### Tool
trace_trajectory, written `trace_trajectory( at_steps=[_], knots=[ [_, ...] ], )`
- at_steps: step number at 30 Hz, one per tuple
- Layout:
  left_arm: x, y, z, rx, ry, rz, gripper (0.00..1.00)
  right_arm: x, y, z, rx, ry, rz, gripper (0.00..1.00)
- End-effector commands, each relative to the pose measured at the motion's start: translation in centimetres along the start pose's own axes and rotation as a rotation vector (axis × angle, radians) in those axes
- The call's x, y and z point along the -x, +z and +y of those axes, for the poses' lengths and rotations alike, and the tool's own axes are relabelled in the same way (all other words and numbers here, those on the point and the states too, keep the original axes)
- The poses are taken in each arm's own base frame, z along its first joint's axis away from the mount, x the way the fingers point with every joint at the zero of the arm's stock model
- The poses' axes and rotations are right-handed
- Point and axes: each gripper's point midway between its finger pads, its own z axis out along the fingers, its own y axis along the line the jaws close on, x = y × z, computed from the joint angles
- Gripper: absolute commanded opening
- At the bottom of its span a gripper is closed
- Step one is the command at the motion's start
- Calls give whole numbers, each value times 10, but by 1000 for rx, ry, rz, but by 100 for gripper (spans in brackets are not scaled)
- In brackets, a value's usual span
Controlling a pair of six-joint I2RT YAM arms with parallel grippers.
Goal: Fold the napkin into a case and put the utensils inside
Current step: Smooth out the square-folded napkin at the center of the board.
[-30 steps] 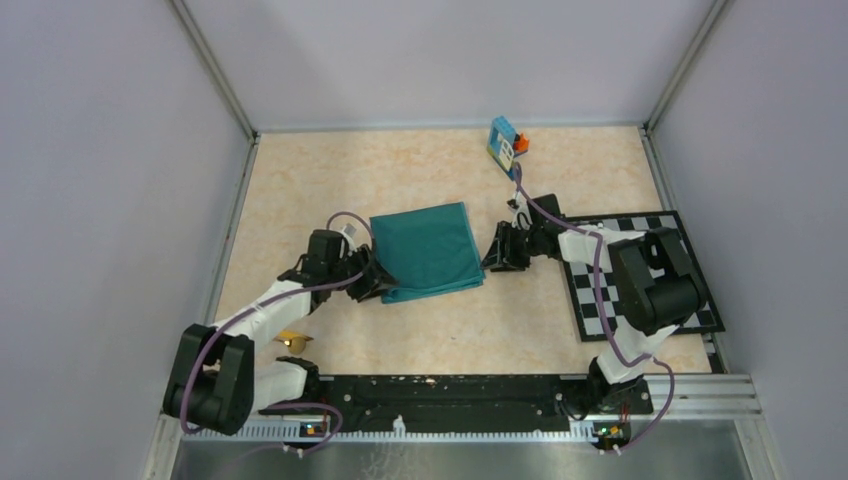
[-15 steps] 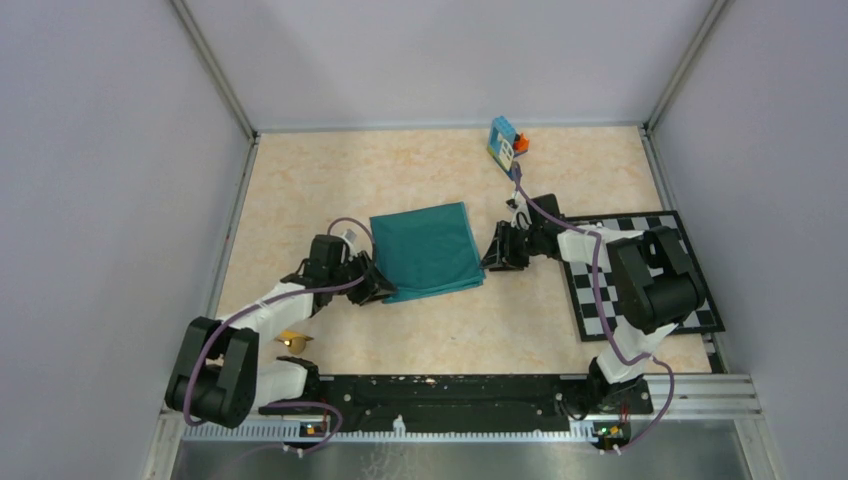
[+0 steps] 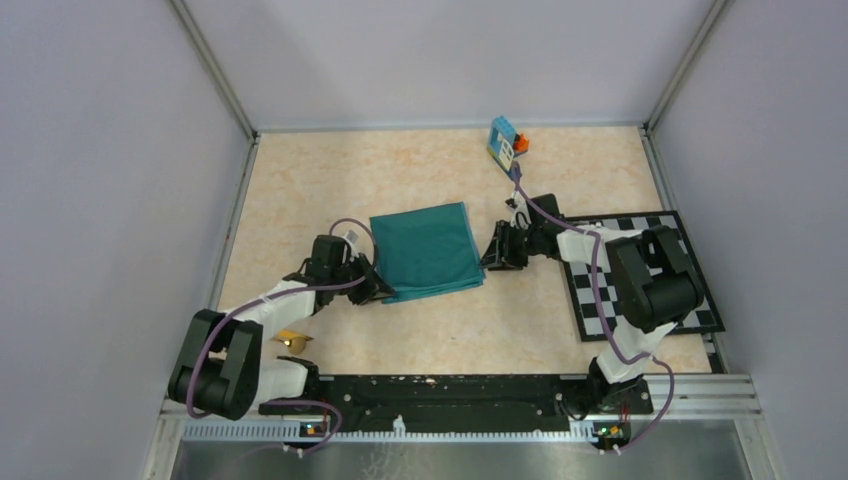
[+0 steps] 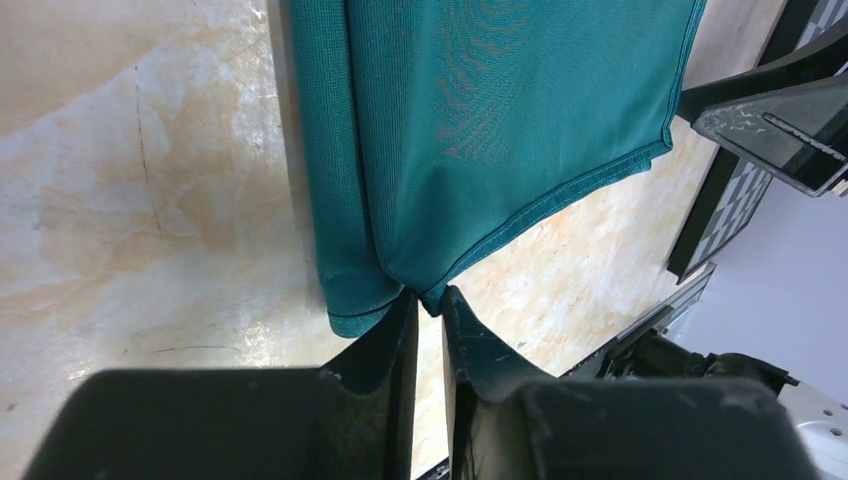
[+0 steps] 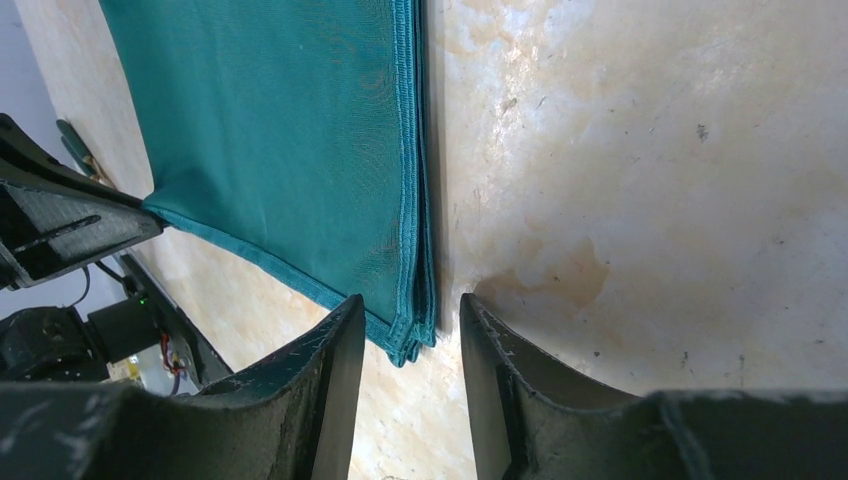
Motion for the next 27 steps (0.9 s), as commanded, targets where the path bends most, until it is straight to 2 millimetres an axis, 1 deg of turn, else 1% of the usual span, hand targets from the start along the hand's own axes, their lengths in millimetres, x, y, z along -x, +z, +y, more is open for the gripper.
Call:
trace_trajectory(
  at_steps=[1, 7, 10, 14, 17, 20, 23, 27],
  knots=[
    [9, -4, -15, -46, 54, -22, 16, 4, 5, 2, 6, -7, -10, 41],
    [9, -7, -16, -43, 66, -27, 11, -6, 10, 2, 4, 5, 11, 37],
    [8, -7, -16, -47, 66, -21, 11, -13, 15, 2, -8, 1, 28, 38],
    [8, -7, -17, -53, 69, -20, 11, -16, 19, 0, -67, -32, 35, 39],
    [9, -8, -18, -52, 72, -23, 11, -16, 20, -3, -142, -60, 32, 35],
    [9, -8, -18, -51, 70, -21, 11, -15, 19, -2, -160, -64, 21, 24],
    [9, -8, -18, -47, 73, -19, 10, -10, 14, 3, -153, -68, 0, 15],
    [11, -11, -18, -35, 86, -27, 9, -5, 7, 16, -124, -77, -13, 4]
  ],
)
